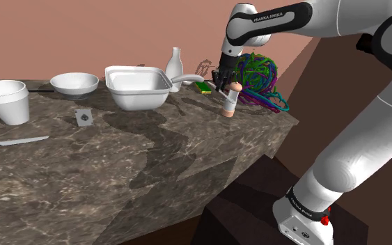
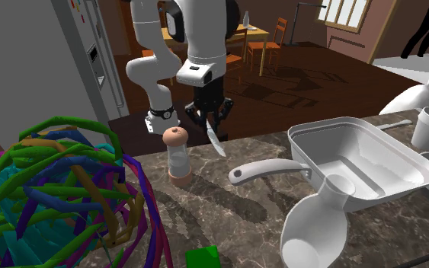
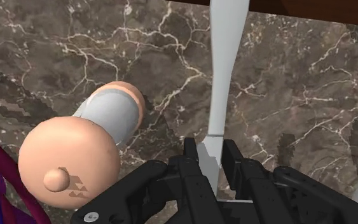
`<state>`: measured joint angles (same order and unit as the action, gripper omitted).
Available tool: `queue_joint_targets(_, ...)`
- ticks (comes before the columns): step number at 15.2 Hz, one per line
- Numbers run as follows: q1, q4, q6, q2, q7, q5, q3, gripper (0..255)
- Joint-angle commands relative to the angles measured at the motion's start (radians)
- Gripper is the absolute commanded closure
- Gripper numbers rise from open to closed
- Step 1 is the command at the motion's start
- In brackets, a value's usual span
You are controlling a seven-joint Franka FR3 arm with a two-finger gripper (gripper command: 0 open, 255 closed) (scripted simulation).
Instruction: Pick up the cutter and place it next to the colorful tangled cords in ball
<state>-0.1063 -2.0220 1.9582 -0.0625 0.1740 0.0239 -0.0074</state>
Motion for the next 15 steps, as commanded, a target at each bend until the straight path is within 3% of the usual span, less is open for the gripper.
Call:
queue_joint_targets(1,0.001,-0.017,0.027,0.009,0.001,0.0,0.001,255)
queue_joint_targets(15,0.001,-0.135,0.211,0.075,-0.004,0.004,0.001,255)
